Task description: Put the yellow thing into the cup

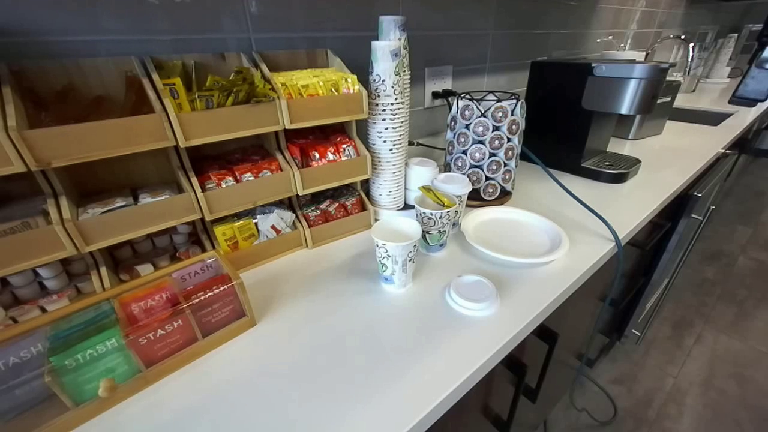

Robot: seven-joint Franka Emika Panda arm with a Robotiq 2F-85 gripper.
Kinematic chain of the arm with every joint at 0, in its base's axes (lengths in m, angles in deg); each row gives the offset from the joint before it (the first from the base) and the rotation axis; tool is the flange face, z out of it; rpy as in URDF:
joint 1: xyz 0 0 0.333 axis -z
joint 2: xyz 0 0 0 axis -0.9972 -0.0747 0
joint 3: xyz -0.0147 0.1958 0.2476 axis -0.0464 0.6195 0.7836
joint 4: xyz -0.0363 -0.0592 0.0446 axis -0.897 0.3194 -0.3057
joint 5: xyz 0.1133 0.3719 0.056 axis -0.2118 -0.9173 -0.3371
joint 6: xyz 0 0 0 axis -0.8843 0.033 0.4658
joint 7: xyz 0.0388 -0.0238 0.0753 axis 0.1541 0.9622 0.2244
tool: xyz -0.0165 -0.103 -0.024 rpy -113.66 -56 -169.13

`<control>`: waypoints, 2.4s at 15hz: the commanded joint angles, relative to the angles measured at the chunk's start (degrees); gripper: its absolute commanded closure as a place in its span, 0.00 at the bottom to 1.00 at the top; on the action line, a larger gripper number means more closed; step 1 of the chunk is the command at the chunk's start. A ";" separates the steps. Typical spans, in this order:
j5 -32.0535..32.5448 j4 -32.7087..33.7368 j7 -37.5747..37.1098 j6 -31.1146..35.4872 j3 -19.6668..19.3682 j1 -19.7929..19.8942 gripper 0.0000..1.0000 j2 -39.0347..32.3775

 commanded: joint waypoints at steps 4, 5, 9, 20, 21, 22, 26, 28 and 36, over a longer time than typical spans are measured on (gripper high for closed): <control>-0.32 0.18 0.32 -0.23 0.43 0.59 0.00 -0.09; -0.60 1.34 0.11 0.02 0.51 0.38 0.00 -1.74; -3.83 6.87 -2.77 4.95 2.64 -1.08 0.00 -13.40; 7.42 34.84 -21.07 11.41 6.51 0.24 0.00 -49.81; 8.35 37.69 -22.66 10.92 6.04 0.02 0.00 -52.33; 10.06 41.08 -26.31 10.68 5.53 -0.50 0.00 -55.21; 13.57 53.43 -35.52 8.58 3.46 -2.58 0.00 -65.38; 14.01 58.18 -38.88 7.43 2.30 -3.67 0.00 -69.32; 12.25 59.03 -37.69 8.48 1.87 -3.90 0.00 -70.26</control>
